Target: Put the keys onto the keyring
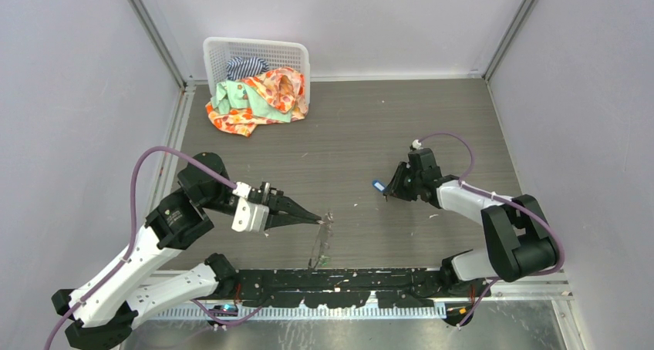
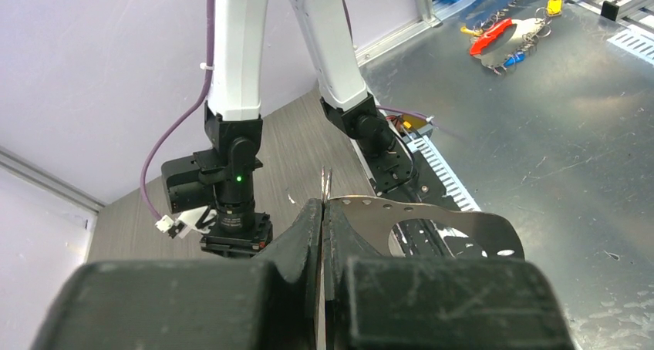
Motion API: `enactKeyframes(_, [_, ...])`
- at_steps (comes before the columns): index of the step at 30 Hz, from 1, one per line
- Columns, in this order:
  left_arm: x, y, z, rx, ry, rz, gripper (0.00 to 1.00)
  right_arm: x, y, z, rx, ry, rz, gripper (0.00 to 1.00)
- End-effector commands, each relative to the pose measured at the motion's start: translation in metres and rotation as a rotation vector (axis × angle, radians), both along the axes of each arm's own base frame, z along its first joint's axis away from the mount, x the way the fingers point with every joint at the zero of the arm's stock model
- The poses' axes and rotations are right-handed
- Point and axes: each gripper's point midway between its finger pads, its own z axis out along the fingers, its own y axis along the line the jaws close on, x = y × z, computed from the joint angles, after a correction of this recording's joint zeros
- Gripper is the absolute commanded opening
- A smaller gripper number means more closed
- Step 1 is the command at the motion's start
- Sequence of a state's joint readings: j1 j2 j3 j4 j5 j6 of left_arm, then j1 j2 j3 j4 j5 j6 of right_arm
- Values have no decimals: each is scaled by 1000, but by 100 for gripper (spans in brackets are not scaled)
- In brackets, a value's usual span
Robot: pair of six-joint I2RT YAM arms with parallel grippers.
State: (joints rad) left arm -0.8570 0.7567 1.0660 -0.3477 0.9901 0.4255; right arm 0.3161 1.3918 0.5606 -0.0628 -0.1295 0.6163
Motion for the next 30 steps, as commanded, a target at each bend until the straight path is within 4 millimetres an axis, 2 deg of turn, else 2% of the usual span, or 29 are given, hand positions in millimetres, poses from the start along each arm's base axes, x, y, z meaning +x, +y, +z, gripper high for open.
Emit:
enactKeyframes(1, [-1, 1, 15, -58, -46, 3, 0, -5, 2, -6, -1, 21, 10, 25])
enactKeyframes(7, [-1, 1, 15, -57, -44, 4, 0, -6, 3, -8, 5, 29, 10, 10])
enactKeyframes(11, [-1, 1, 13, -52, -35, 6, 0, 0, 7, 4, 16, -27, 45, 5])
enactKeyframes(14, [1, 1, 11, -43, -24, 16, 0, 3, 12, 22, 29, -98, 106, 2])
enactKeyframes(17, [3, 0, 9, -35, 18, 30, 0, 2, 18, 48, 37, -200, 188, 1])
enactKeyframes(18, [3, -1, 9, -36, 34, 34, 0, 1, 20, 63, 44, -253, 216, 1])
enactKeyframes(21, [5, -3, 10, -35, 91, 45, 0, -10, 26, 94, 45, -365, 301, 1])
enactKeyframes(24, [6, -5, 10, -27, 153, 57, 0, -28, 39, 136, 27, -558, 384, 1])
enactKeyframes(27, [5, -6, 13, -28, 192, 51, 0, -54, 51, 168, -43, -690, 491, 1])
enactKeyframes(30, [4, -6, 18, -34, 214, 48, 0, -82, 55, 191, -110, -734, 612, 1])
